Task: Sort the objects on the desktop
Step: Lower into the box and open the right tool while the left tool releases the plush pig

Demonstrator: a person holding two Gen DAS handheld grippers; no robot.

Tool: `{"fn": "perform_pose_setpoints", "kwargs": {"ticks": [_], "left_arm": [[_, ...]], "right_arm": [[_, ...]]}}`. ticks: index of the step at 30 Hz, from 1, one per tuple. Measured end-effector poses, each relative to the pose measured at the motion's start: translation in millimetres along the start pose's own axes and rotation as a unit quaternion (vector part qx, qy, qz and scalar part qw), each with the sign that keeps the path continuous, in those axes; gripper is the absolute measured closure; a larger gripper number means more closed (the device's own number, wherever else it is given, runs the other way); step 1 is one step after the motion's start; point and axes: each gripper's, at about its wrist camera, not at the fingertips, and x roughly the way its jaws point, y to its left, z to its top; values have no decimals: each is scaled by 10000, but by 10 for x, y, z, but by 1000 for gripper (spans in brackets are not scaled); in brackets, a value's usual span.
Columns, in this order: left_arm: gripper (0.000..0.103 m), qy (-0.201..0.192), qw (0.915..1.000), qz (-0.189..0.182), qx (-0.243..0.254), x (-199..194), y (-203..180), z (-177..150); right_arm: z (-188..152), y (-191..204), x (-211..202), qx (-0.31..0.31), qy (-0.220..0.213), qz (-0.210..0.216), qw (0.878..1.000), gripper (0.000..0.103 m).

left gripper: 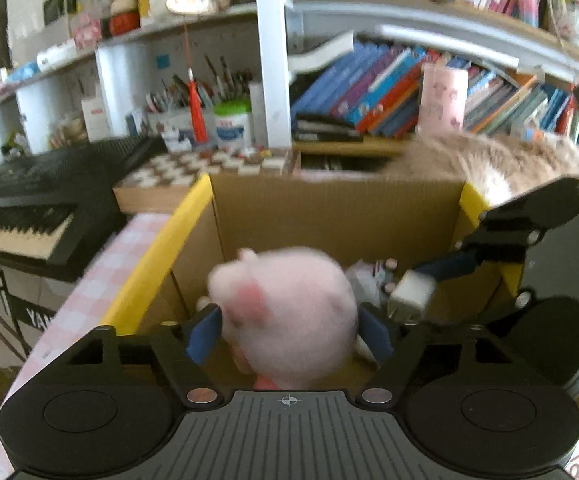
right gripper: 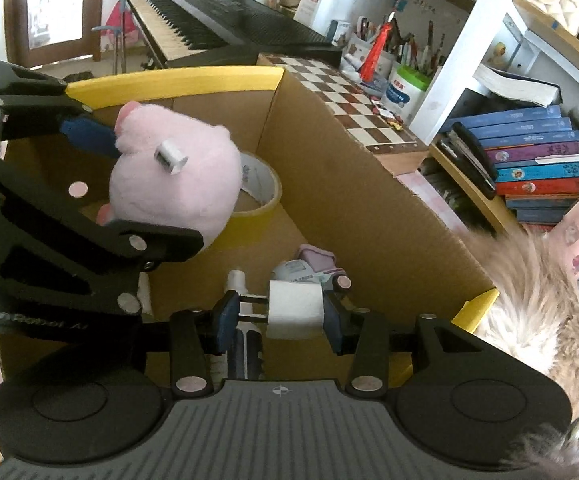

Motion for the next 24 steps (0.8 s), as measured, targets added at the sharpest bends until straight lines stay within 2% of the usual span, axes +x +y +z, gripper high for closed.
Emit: {"fn": "perform_pose_setpoints", "kwargs": {"ticks": [2,8,19,24], "left_arm": [[15,-171,9999,-7,12,-83,-6,22],[12,-697,9975,-50,91,-404,-45,86],[11,-1161,9930,-91,-184,-863,-37,113],[10,-1320,9905,-150,-357,-1072,-8,74]], "right_arm": [[-4,3,-19,38,-56,-4,10000,58],[-3,4,-208,60,-351,-221,9991,45],[-124,-137,-834,1054,-955,-666,9876,42],[-161,-104,-1095,1300,-1213,-903,9799,41]]}}
